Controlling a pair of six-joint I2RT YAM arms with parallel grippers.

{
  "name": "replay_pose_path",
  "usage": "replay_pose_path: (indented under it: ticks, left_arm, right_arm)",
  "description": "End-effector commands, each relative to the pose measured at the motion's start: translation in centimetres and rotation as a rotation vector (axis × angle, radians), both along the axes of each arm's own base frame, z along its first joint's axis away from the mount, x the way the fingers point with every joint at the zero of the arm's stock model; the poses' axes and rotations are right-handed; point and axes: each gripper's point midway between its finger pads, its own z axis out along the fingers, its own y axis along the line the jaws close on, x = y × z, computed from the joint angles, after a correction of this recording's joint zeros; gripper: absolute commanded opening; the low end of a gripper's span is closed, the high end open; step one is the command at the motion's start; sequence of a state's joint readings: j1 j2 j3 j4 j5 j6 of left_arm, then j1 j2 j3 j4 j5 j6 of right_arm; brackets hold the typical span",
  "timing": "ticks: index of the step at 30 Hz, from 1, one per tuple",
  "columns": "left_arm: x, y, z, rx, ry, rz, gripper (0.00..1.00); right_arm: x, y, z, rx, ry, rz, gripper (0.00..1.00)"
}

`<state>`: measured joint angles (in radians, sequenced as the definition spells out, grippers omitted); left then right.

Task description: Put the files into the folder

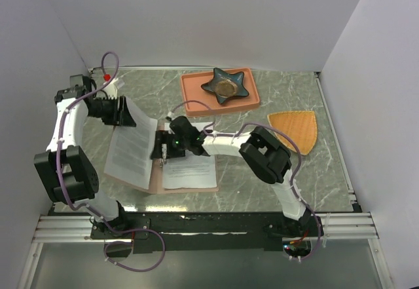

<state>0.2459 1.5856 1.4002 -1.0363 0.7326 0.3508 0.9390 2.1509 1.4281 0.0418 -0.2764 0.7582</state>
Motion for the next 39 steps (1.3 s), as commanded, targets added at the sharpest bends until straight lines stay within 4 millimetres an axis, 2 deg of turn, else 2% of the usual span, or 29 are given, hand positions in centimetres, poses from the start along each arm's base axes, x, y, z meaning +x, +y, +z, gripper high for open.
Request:
replay_pose_path:
  ticks: [1,3,4,5,7,8,9,10,11,12,13,14,15,16,18,19,20,21,22,23,25,26,27,28,29,30,31,35,39]
  left_arm:
    - [0.3,-1.4,2.7,0.011,-0.041,-0.001,0.52]
    - [0.5,-2.2,3.3,0.009,-0.039,-0.015,0.53]
    - [0.5,-2.6,3.6,0.004,-0.037,-0.013,0.55]
    - [0.8,-2.9,4.4,0.007,-0.054,-0.015,0.57]
    - [0.8,-4.0,5.5,0.008,-0.07,-0.02,0.64]
    - [1.1,-4.3,6.4,0.008,-0.094,-0.022,0.67]
    - [1.0,-5.3,7.0,0.0,-0.101,-0.043,0.74]
    - [1.0,-5.8,7.4,-0.008,-0.097,-0.038,0.76]
    - [0.9,-6.9,8.0,-0.012,-0.108,-0.062,0.77]
    - [0.7,-7.7,8.2,-0.02,-0.104,-0.077,0.8]
    - [0.6,-7.9,8.6,-0.031,-0.104,-0.073,0.81]
    - [0.0,-9.9,8.8,-0.038,-0.107,-0.125,0.82]
    - [-0.2,-10.7,8.8,-0.043,-0.103,-0.14,0.82]
    - [-0.4,-11.5,8.7,-0.051,-0.092,-0.151,0.82]
    - [-1.4,-13.4,8.2,-0.056,-0.069,-0.204,0.82]
    - [-1.8,-14.0,8.0,-0.061,-0.054,-0.21,0.82]
    - [-2.5,-15.2,7.6,-0.067,-0.04,-0.244,0.82]
    - [-2.8,-15.7,7.6,-0.073,-0.034,-0.257,0.82]
    - [-3.2,-16.3,7.6,-0.081,-0.025,-0.27,0.82]
    - [-3.9,-17.4,7.7,-0.093,-0.021,-0.306,0.82]
    - [-4.7,-18.7,8.3,-0.115,-0.025,-0.351,0.85]
    - [-5.6,-19.9,8.5,-0.138,-0.023,-0.403,0.87]
    - [-6.0,-20.6,8.6,-0.149,-0.019,-0.43,0.97]
    - [-6.4,-21.3,8.9,-0.161,-0.026,-0.459,0.99]
    - [-7.3,-22.4,8.9,-0.171,-0.022,-0.503,0.96]
    - [-7.7,-23.3,9.0,-0.195,-0.013,-0.527,0.96]
    - [-8.2,-24.0,8.9,-0.208,-0.001,-0.548,0.96]
    - [-11.0,-27.5,7.9,-0.245,0.04,-0.673,0.96]
    - [-12.4,-29.0,7.3,-0.245,0.054,-0.744,0.96]
  right_arm:
    - [-5.5,-0.6,-4.7,-0.105,0.163,0.118,1.0]
    - [-4.6,-0.2,-2.7,-0.046,0.114,0.116,1.0]
    - [-4.8,-0.7,-2.5,-0.028,0.105,0.12,1.0]
    - [-4.5,-0.7,-0.3,0.028,0.077,0.13,1.0]
    - [-3.5,-1.8,1.7,0.142,0.012,0.125,0.99]
    - [-3.4,-2.2,4.8,0.222,-0.03,0.149,1.0]
    - [-3.1,-2.7,6.2,0.265,-0.07,0.157,1.0]
    - [-2.3,-4.3,6.6,0.298,-0.107,0.141,1.0]
    - [-2.0,-5.1,9.7,0.354,-0.169,0.142,1.0]
    - [-1.9,-6.0,10.6,0.376,-0.196,0.141,1.0]
    - [-2.3,-7.4,10.3,0.381,-0.196,0.142,1.0]
    - [-1.5,-8.6,12.5,0.43,-0.25,0.133,1.0]
    - [-1.4,-9.5,12.8,0.439,-0.252,0.131,1.0]
    - [-1.5,-10.7,11.9,0.422,-0.239,0.11,1.0]
    - [-0.7,-13.1,12.4,0.415,-0.252,0.028,1.0]
    - [-1.4,-14.5,10.5,0.386,-0.223,-0.004,1.0]
    - [-1.6,-15.6,11.2,0.393,-0.232,-0.04,1.0]
    - [-1.8,-16.6,10.7,0.378,-0.228,-0.07,1.0]
    - [-2.8,-18.0,8.6,0.336,-0.199,-0.107,1.0]
    - [-3.4,-18.8,9.1,0.338,-0.207,-0.125,1.0]
    - [-5.5,-20.8,6.2,0.276,-0.149,-0.16,1.0]
    - [-6.0,-21.4,6.7,0.295,-0.157,-0.183,1.0]
    - [-6.6,-22.0,6.2,0.293,-0.148,-0.199,1.0]
    - [-7.8,-23.0,5.5,0.295,-0.143,-0.211,1.0]
    - [-8.0,-23.5,5.3,0.298,-0.138,-0.239,1.0]
    - [-8.9,-24.4,3.8,0.263,-0.105,-0.255,1.0]
    - [-9.1,-24.7,4.4,0.279,-0.13,-0.265,1.0]
    - [-9.6,-26.2,3.9,0.262,-0.136,-0.32,1.0]
    - [-9.3,-26.6,5.0,0.256,-0.166,-0.34,1.0]
